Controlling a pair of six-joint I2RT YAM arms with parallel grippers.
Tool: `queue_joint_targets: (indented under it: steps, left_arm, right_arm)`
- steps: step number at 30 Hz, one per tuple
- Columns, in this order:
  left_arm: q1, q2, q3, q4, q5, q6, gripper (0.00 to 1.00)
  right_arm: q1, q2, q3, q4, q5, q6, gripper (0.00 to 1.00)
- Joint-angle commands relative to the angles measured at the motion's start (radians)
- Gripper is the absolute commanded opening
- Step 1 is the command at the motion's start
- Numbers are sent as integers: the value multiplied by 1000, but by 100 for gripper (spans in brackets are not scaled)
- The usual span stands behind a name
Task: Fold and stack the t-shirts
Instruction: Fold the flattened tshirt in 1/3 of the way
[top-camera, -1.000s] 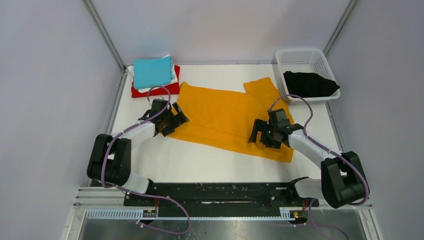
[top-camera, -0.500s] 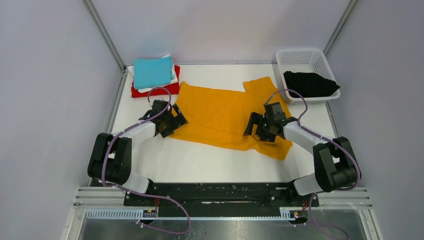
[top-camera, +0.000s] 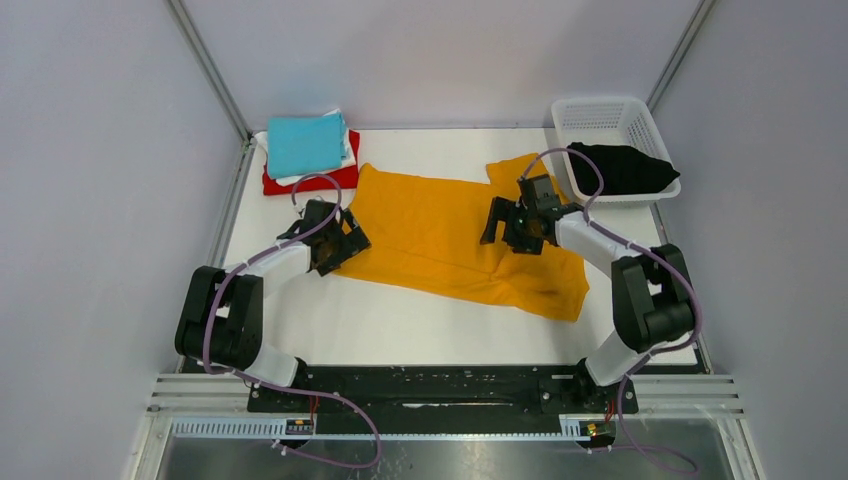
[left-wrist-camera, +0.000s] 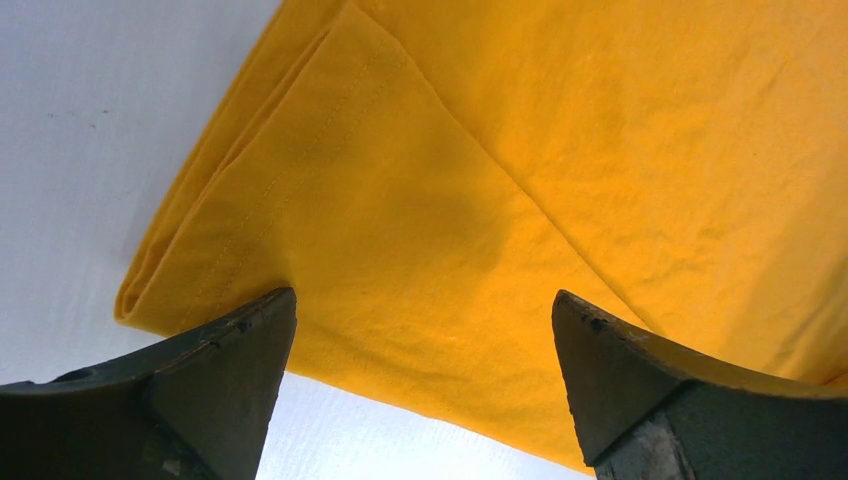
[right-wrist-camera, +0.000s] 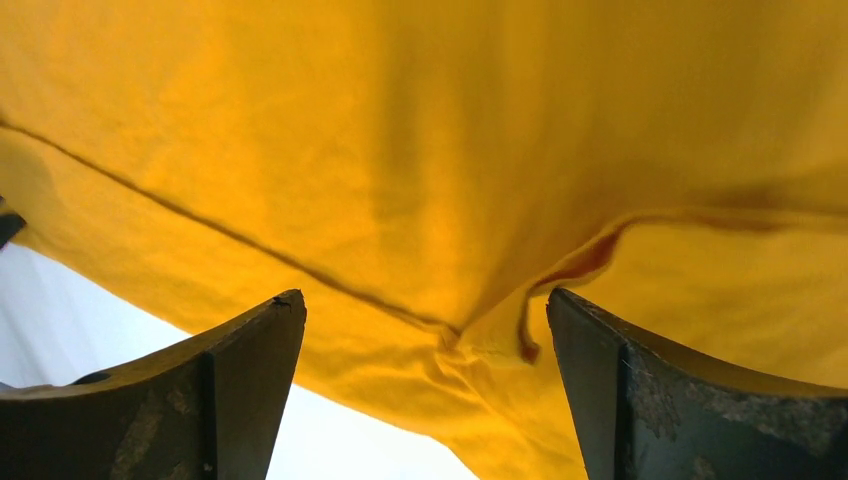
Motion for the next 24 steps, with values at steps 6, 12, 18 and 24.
queue_joint_targets:
  steps: [6, 12, 18, 24]
  left_arm:
    - [3, -38, 45, -25, -35, 26, 99]
    - [1, -91, 75, -1, 4, 31, 99]
    - [-27, 15, 145, 116, 144, 10, 99]
    - [-37, 181, 191, 111, 209, -6, 99]
  right_arm:
    - [0, 114, 231, -72, 35, -59, 100]
    - [2, -108, 77, -107, 120, -41, 99]
    - [76, -238, -173, -43, 91, 24, 100]
    - [77, -153, -265, 31, 17, 61, 100]
